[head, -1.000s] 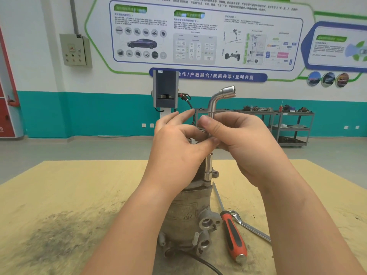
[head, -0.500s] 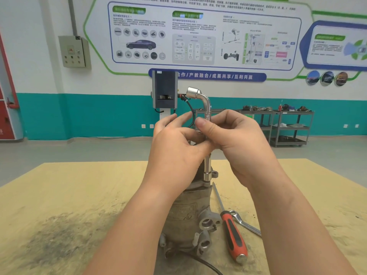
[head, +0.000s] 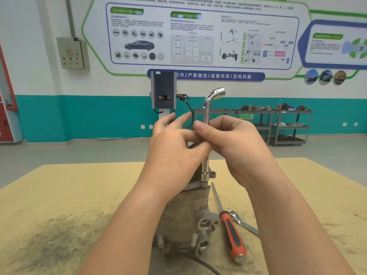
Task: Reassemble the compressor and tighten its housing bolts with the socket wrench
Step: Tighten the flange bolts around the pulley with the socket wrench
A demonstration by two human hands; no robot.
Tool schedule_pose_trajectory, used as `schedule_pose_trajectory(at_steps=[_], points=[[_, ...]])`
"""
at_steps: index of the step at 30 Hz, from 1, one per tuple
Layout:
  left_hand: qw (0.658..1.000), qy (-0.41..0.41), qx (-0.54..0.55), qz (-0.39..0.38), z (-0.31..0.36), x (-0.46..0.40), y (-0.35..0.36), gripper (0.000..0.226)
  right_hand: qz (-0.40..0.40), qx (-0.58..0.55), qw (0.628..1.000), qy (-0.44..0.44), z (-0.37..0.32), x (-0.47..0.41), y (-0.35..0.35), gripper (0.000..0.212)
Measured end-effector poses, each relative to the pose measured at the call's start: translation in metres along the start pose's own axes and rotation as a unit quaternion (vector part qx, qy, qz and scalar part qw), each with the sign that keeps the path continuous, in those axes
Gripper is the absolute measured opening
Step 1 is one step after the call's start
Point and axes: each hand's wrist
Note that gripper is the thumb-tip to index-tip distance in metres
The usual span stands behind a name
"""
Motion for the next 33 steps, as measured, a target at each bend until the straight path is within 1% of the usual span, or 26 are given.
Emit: schedule_pose_trajectory(at_steps=[3, 5, 7, 9, 11, 13, 17, 20, 24, 26, 31, 33], points=[[0.999, -0.012, 0.022, 0.024, 0.0, 0.001, 0.001, 0.008, 0.005, -0.014, 1.0, 0.0, 0.0, 0.001, 0.0, 0.03], [0.999, -0.006, 0.026, 0.039, 0.0, 0.001, 0.004, 0.007, -0.004, 0.006, 1.0, -0.003, 0.0, 0.001, -0.001, 0.026], [0.999, 0.0, 0.032, 0.04, 0.001, 0.002, 0.005, 0.011, -0.033, 0.043, 0.999, 0.005, -0.002, 0.0, -0.007, 0.019], [0.999, 0.002, 0.041, 0.036, 0.002, 0.003, 0.005, 0.016, -0.071, 0.072, 0.995, 0.019, -0.006, 0.0, -0.013, 0.019], [0.999, 0.003, 0.041, 0.031, 0.001, 0.003, 0.004, 0.017, -0.086, 0.075, 0.993, 0.017, -0.01, 0.001, -0.017, 0.016], [0.999, 0.007, 0.032, 0.026, 0.001, 0.003, 0.005, 0.018, -0.079, 0.073, 0.994, 0.002, -0.009, 0.002, -0.018, 0.013], [1.0, 0.015, -0.016, 0.009, 0.001, 0.004, 0.004, 0.023, -0.04, 0.046, 0.998, -0.007, -0.005, 0.001, -0.012, 0.01], [1.0, 0.006, -0.003, 0.016, 0.003, 0.004, 0.003, 0.016, -0.026, 0.011, 1.0, -0.006, -0.002, 0.0, -0.008, 0.016], [0.998, -0.004, 0.017, 0.057, 0.003, 0.003, 0.006, 0.018, -0.025, 0.006, 1.0, -0.008, 0.001, 0.0, -0.008, 0.022], [0.998, 0.004, 0.024, 0.053, 0.002, 0.004, 0.008, 0.02, -0.036, 0.017, 0.999, -0.005, 0.0, 0.0, -0.01, 0.028], [0.997, 0.031, -0.012, 0.069, 0.003, 0.006, 0.013, 0.025, -0.087, 0.043, 0.995, 0.009, -0.005, 0.001, -0.017, 0.027], [0.997, 0.036, -0.016, 0.073, 0.003, 0.005, 0.014, 0.026, -0.098, 0.037, 0.994, 0.015, -0.006, 0.001, -0.018, 0.032]])
Point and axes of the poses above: each hand's wrist, its own x-axis away from the middle knuckle, its own y-axis out of the palm, z = x × y, and after that the axes turned 8 degrees about -y, right-handed
